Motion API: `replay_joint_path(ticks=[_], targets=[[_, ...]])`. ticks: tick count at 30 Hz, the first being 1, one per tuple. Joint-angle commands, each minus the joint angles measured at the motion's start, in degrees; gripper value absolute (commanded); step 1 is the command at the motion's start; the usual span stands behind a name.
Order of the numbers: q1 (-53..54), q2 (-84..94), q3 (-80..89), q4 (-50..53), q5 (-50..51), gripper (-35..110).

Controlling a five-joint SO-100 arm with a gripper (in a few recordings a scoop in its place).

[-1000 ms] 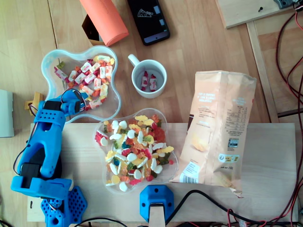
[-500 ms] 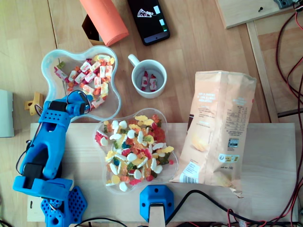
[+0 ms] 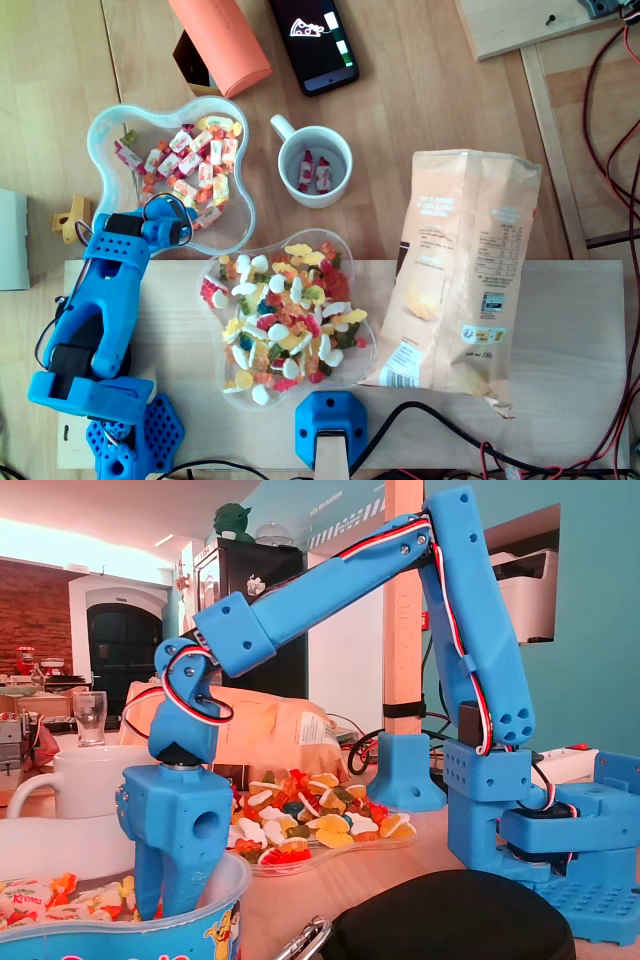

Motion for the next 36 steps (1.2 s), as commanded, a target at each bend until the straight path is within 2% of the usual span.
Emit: replay_joint_path(ticks=[1,22,36], targets=[[1.1,1.9,0.0,0.9,0.4,20],[1.1,1.2,0.0,0.9,0.4,19],[1.2,0.6,-0.5,0.8,0.6,-3]])
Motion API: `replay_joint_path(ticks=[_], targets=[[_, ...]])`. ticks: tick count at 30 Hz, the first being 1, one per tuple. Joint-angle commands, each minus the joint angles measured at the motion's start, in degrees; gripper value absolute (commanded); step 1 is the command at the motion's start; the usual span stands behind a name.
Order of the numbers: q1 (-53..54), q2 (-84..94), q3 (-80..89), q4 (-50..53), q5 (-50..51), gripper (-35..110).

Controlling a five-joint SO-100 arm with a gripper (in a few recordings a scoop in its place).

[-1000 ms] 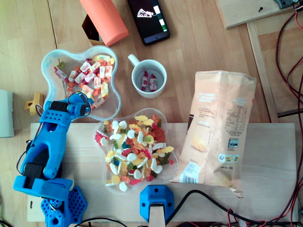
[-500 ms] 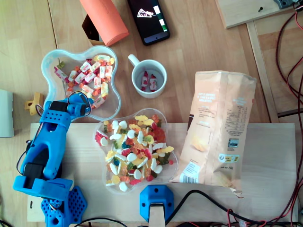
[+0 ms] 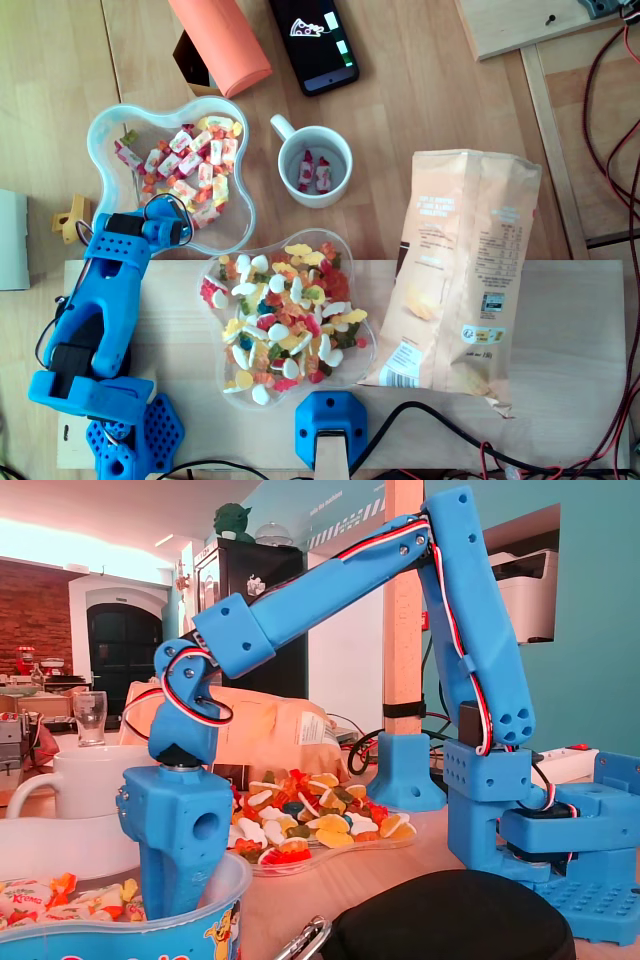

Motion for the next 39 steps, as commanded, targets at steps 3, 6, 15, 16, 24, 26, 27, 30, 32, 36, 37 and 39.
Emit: replay_joint_path(ticks=[3,6,15,16,24,26,27,30,32,36,37,39], targets=[[1.2,1.1,-0.6,0.8,0.8,-3],[1.2,2.3,-1.3,0.2,1.1,-3],[1.3,7.7,-4.3,-2.3,0.5,-3],[1.3,8.6,-4.3,-2.3,0.5,-3],[1.4,16.5,-4.2,-2.2,0.4,-3],[1.4,18.9,-4.2,-2.2,0.4,-3],[1.6,20.2,-4.2,-2.2,0.4,-3],[3.4,23.9,-4.0,-2.2,0.2,-4],[4.9,25.9,-4.0,-2.2,-1.6,-4],[9.1,30.1,-4.1,-2.2,-10.6,-4],[10.3,30.9,-4.1,-2.2,-13.5,-4],[12.8,32.5,-4.2,-2.2,-19.2,-4]])
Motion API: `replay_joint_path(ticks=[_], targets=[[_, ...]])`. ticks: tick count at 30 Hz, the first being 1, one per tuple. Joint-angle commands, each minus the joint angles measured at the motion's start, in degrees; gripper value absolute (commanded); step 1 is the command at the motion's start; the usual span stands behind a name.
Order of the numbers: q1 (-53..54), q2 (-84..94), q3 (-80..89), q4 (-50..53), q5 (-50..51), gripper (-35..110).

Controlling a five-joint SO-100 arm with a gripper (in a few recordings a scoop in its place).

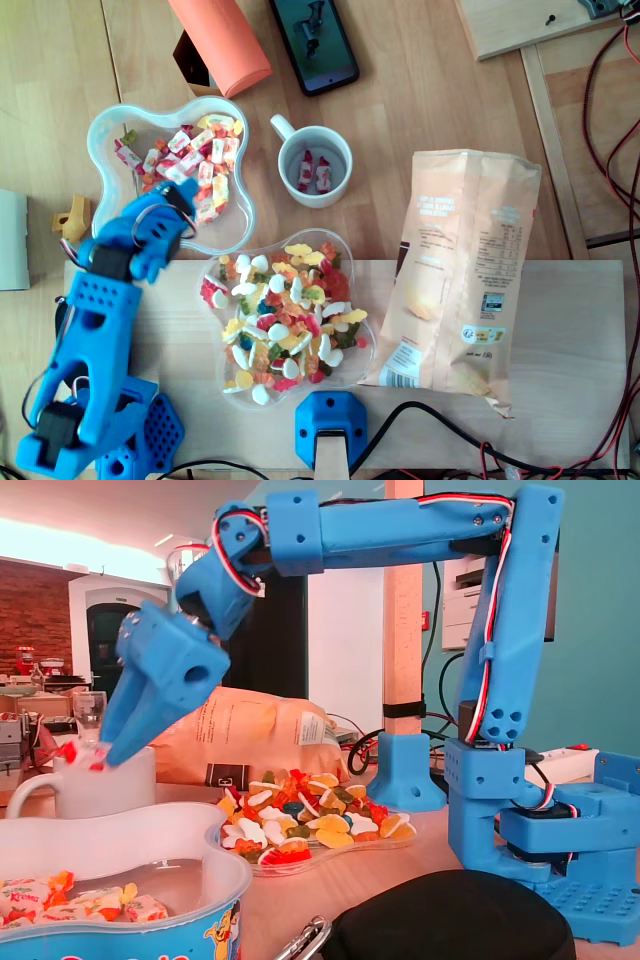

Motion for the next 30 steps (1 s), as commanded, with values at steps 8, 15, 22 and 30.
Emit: replay_joint_path(ticks=[8,15,22,30], targets=[[16.0,10.9,-4.1,-1.3,-22.1,-4],[21.6,11.6,-4.1,-4.7,-33.6,-3],[21.5,8.4,-3.2,-21.5,-36.7,-3],[21.4,-3.9,-4.1,-34.0,-36.7,-3]])
